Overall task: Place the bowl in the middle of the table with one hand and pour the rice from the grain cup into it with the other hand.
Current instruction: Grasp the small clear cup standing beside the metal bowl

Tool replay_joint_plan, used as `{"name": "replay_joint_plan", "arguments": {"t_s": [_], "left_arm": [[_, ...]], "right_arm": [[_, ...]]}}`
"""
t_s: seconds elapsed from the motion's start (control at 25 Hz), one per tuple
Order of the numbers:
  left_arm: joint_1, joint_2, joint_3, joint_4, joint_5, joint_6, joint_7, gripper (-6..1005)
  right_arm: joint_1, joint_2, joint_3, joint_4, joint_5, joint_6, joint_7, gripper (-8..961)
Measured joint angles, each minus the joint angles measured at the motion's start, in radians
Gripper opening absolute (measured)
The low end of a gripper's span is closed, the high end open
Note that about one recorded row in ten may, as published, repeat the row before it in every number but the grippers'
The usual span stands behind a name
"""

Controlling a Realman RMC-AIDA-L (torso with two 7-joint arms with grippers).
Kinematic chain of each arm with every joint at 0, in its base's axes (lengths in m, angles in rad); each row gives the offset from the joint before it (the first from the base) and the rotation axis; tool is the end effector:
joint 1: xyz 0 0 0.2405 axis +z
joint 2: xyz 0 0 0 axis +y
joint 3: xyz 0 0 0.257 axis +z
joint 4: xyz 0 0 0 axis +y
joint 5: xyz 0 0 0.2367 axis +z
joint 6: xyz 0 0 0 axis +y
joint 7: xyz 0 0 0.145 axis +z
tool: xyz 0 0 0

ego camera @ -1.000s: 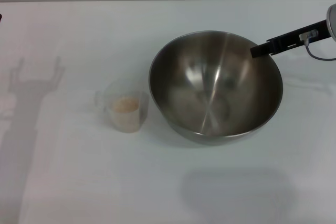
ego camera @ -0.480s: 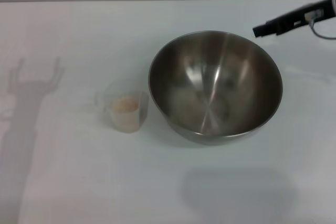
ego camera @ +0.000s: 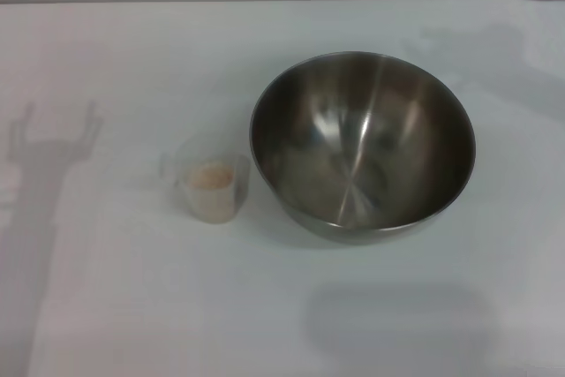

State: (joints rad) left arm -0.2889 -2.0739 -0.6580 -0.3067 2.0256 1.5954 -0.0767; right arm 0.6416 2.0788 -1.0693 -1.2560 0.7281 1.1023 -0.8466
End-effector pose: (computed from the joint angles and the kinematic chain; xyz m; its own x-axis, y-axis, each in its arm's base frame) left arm -0.3230 0.2871 -0.0024 0.5737 -0.4013 0.7140 0.7615 -0.0597 -0.6454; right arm 0.1686 0.4594 0.0675 0.8440 -0.4454 -0.2989 -0.5284 -0.5946 -0.6059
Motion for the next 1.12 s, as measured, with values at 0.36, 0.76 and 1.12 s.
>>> {"name": "replay_joint_plan", "arguments": {"t_s": [0.36, 0.76, 1.12], "left_arm": [[0.001, 0.0, 0.0, 0.004, 0.001, 0.0, 0.0, 839], [0.006, -0.003, 0.002, -0.002, 0.001, -0.011, -0.043, 838], [0.009, -0.002, 0.002, 0.003, 0.001, -0.013, -0.052, 836]], "right_arm": [[-0.157, 0.002, -0.28, 0.032, 0.314, -0.678, -0.248, 387], [-0.249, 0.004, -0.73, 0.1, 0.443, -1.49, -0.36, 393], [-0.219, 0.002, -0.913, 0.389, 0.173, -2.064, 0.215, 398]]}}
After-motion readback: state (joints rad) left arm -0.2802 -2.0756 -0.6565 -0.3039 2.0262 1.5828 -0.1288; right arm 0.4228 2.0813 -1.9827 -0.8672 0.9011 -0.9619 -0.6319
